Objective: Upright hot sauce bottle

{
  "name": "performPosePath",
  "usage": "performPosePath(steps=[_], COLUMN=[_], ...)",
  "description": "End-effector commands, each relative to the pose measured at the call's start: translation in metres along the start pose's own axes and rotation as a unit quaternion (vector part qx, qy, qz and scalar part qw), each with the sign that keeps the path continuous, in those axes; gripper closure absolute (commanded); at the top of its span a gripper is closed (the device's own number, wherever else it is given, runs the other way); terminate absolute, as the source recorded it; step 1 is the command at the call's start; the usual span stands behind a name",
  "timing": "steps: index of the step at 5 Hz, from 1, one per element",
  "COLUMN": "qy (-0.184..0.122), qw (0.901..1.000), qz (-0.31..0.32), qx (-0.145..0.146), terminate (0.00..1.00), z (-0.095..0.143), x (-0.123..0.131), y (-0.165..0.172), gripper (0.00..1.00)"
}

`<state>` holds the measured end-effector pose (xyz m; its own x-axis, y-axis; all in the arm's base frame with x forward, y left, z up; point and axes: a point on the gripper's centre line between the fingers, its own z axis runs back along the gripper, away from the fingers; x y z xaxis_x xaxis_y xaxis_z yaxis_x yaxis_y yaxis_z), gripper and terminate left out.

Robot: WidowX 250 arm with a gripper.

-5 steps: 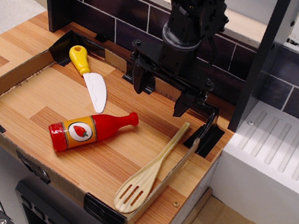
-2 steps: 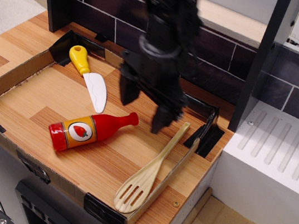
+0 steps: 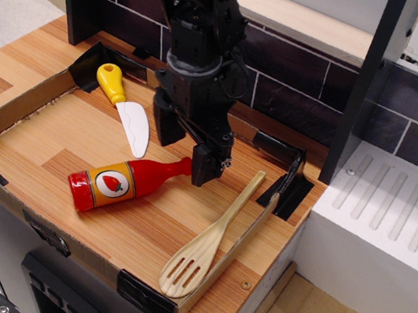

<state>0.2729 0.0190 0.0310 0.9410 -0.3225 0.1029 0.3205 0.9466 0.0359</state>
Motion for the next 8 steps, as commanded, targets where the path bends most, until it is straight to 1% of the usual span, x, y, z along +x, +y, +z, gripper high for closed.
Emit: performPosePath(steps=[1, 3, 4, 5, 7, 8], qy=[-0.047, -0.04, -0.034, -0.038, -0.023, -0.037], qw=[0.9985, 0.9982, 0.9983, 0.9984, 0.9995, 0.9992], qz=[-0.027, -0.044, -0.048, -0.042, -0.02, -0.013], qx=[0.004, 0.007, 0.004, 0.005, -0.01, 0.002], terminate=[0.0, 0.0, 0.0, 0.0, 0.0, 0.0], z=[-0.002, -0.019, -0.021, -0.021, -0.003, 0.008], x=[0.012, 0.003, 0.002, 0.002, 0.01, 0.016], y=[0.009, 0.002, -0.001, -0.001, 0.004, 0.005], gripper=[0.0, 0.0, 0.0, 1.0, 1.0, 1.0])
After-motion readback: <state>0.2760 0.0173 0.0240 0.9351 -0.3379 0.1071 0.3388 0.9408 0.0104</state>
